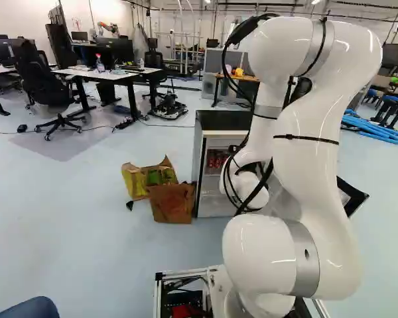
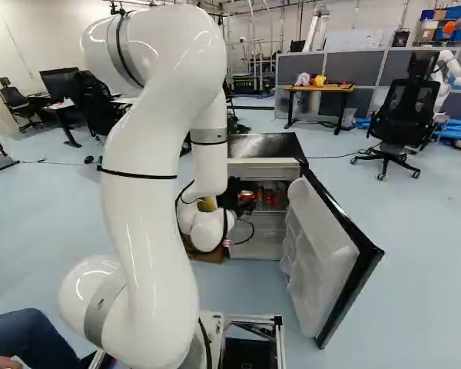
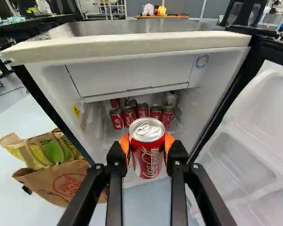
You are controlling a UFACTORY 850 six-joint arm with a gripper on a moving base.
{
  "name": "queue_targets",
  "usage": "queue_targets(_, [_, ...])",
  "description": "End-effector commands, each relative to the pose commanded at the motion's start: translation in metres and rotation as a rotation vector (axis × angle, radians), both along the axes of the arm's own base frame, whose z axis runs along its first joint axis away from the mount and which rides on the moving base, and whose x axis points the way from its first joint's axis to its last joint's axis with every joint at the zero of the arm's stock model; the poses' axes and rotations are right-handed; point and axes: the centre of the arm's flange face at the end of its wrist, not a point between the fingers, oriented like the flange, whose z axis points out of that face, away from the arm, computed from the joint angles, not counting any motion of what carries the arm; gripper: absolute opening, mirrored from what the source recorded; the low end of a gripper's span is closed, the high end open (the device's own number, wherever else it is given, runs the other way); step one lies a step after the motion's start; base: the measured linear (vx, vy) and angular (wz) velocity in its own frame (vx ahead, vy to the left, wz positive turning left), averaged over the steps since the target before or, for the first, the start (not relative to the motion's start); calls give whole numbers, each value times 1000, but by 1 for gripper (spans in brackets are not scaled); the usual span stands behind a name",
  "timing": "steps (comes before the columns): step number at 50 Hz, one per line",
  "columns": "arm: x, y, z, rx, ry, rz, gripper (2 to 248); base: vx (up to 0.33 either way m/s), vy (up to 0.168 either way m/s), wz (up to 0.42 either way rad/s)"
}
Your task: Grab a drink from the fridge
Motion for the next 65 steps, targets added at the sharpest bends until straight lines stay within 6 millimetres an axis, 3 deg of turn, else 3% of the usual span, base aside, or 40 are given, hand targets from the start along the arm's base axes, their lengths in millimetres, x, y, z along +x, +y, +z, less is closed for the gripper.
queue_targets(65, [-11, 3, 59, -19, -74, 0, 93, 0, 0, 0])
